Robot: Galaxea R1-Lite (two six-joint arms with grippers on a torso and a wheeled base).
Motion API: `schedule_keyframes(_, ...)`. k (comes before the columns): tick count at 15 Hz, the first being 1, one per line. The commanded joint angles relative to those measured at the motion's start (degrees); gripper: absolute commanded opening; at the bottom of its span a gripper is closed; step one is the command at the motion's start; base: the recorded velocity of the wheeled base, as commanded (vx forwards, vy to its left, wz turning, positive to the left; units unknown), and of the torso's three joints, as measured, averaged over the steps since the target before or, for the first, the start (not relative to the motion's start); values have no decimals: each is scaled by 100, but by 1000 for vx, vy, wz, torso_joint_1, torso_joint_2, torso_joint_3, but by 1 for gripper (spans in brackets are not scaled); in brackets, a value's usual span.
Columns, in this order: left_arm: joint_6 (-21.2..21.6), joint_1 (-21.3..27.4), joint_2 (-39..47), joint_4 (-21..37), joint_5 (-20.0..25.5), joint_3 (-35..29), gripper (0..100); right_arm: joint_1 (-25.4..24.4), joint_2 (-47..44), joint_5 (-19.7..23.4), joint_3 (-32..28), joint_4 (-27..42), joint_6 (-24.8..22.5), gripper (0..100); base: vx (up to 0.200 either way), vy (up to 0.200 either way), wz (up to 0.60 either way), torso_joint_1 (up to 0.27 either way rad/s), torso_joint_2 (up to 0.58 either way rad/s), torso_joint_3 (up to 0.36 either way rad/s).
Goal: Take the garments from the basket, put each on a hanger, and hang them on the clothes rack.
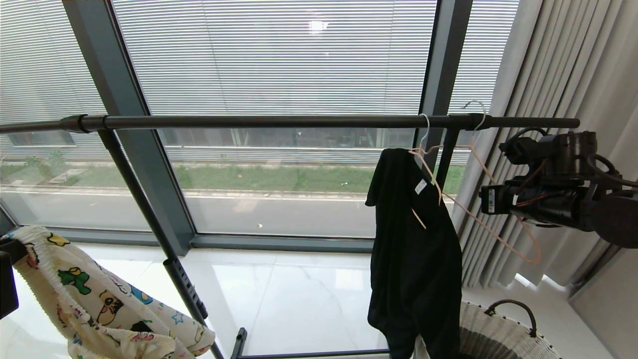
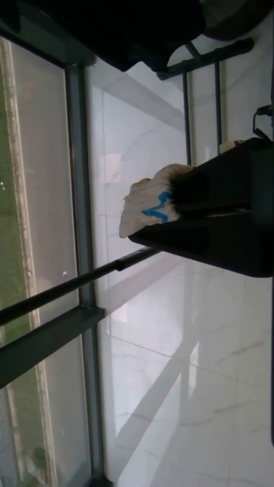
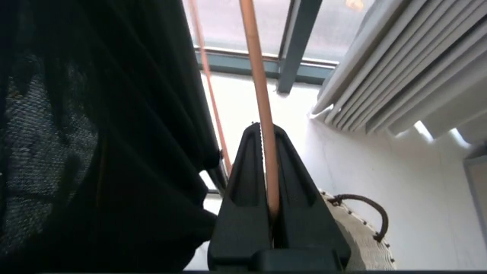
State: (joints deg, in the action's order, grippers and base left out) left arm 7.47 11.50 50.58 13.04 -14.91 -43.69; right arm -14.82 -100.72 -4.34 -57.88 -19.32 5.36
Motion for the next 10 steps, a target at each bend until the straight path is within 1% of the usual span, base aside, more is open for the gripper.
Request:
schedule_keyframes(1, 0, 2, -22, -4, 6, -8, 0, -3, 263, -85, 14, -10, 0, 0, 0, 0, 0, 0, 0, 0)
schedule_keyframes(3, -9, 2, -31, -12, 6, -8, 0, -3, 448, -146, 251, -63, -9, 0, 0, 0, 0, 0, 0, 0)
schedule_keyframes(5, 0, 2, -31, -12, 6, -8, 0, -3, 615, -155, 594, -397, -53, 0, 0, 0, 0, 0, 0, 0)
schedule_keyframes(7, -9, 2, -31, -30, 6, -8, 0, 6, 782, -199, 901, -661, -211, 0, 0, 0, 0, 0, 0, 0)
schedule_keyframes(9, 0, 2, -4, -171, 6, 10, 0, 23, 852, -471, 1042, -836, -405, 0, 0, 0, 0, 0, 0, 0)
schedule_keyframes(10, 0, 2, 13, -241, 6, 10, 0, 23, 914, -542, 1086, -863, -457, 0, 0, 0, 0, 0, 0, 0)
